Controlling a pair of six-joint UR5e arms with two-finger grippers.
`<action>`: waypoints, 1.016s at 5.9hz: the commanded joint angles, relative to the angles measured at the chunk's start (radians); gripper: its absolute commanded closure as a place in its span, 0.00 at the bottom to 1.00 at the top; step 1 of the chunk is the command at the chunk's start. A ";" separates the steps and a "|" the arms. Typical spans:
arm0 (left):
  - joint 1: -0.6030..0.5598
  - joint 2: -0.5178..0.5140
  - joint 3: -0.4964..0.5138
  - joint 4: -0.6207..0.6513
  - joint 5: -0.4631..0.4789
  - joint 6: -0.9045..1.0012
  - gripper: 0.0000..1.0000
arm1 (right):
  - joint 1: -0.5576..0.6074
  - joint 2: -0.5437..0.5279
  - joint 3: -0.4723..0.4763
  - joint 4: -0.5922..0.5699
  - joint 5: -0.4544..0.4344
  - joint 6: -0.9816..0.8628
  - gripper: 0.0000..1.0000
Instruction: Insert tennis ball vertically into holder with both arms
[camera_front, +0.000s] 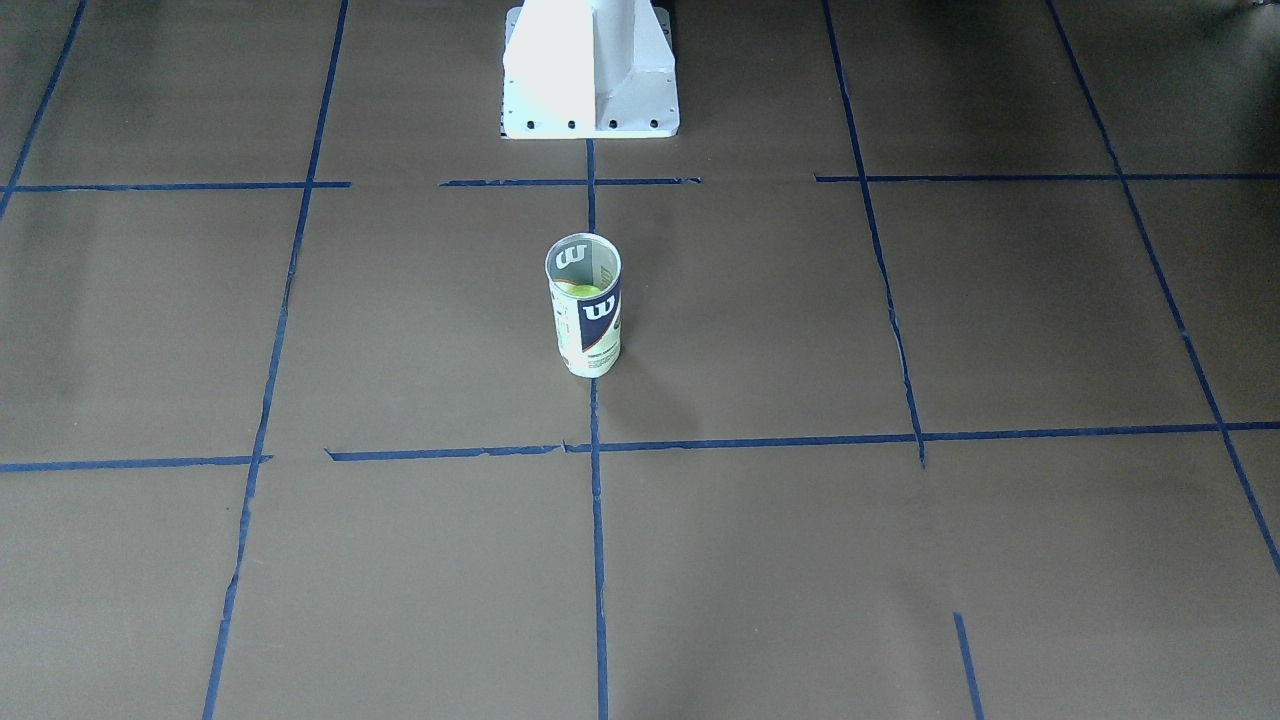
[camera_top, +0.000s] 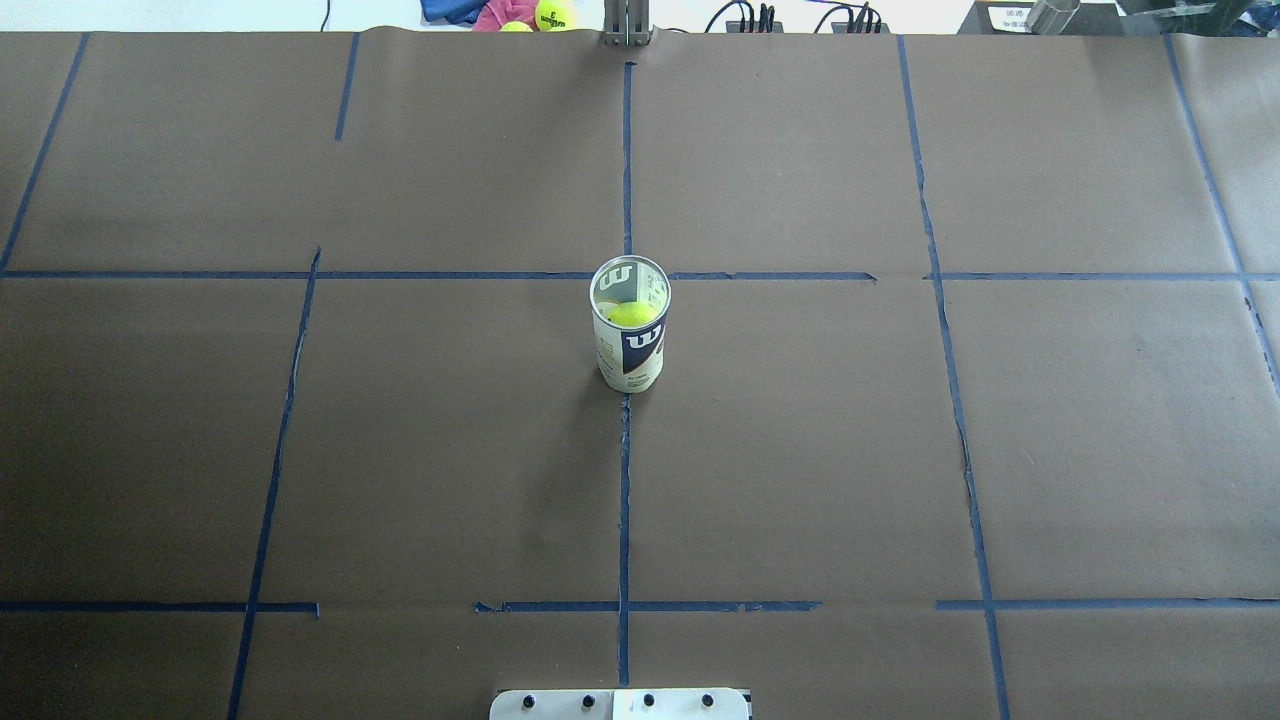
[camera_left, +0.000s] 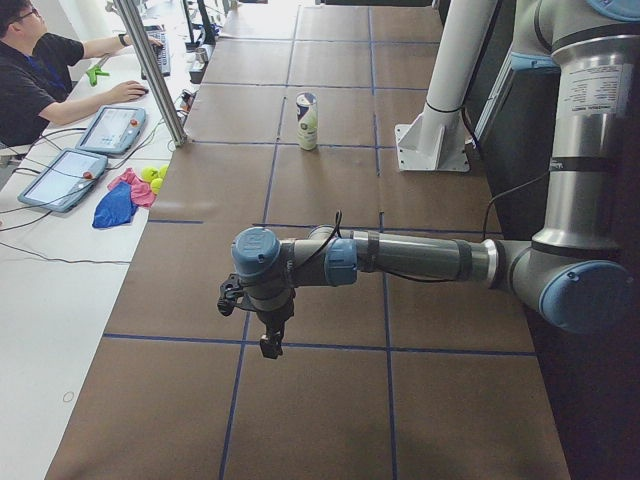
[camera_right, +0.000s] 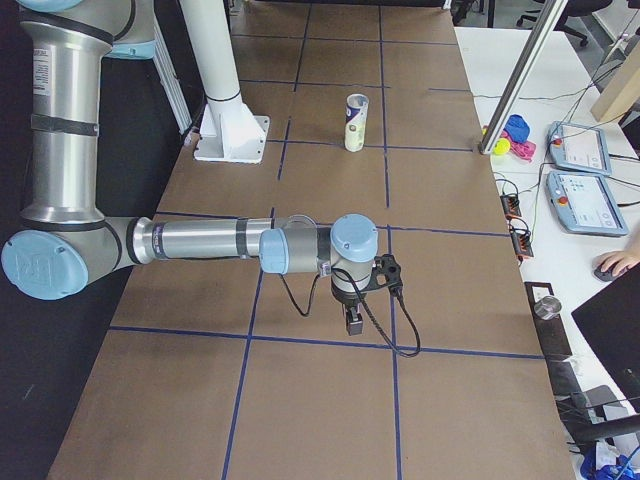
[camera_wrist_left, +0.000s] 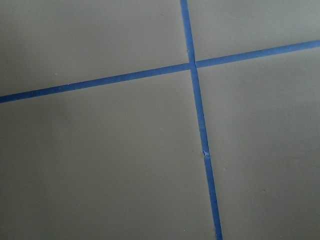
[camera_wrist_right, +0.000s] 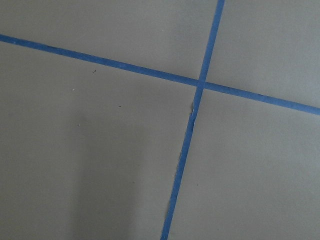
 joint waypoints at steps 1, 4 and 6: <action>0.000 0.001 -0.001 0.000 0.000 -0.001 0.00 | 0.000 0.000 0.000 0.000 0.000 0.000 0.00; 0.000 0.015 -0.001 0.000 0.000 0.000 0.00 | 0.000 0.000 0.000 0.000 0.003 0.000 0.00; 0.002 0.015 0.000 0.000 0.000 -0.001 0.00 | 0.000 0.000 0.000 0.000 0.003 0.000 0.00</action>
